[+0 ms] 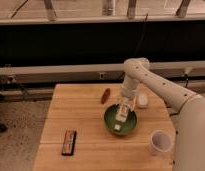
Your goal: Place the bottle in the ceramic bowl
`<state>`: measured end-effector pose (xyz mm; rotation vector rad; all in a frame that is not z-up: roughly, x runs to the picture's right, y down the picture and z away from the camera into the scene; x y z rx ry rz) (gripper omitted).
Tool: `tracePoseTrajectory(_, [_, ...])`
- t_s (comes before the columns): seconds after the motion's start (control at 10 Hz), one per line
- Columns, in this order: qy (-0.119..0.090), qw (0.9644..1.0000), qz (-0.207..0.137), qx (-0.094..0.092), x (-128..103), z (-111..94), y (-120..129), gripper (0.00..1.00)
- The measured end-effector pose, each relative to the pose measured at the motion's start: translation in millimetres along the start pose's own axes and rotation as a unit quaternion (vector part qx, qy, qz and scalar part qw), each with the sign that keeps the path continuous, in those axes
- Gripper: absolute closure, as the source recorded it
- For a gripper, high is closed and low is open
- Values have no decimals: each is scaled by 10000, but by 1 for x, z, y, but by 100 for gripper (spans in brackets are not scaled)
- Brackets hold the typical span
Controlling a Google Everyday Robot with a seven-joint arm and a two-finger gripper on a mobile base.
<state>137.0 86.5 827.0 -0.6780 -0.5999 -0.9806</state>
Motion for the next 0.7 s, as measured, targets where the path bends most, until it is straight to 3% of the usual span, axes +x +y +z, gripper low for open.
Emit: tracePoseTrajectory(0.7, [-31,10000,-3,-4,1,-4,2,20])
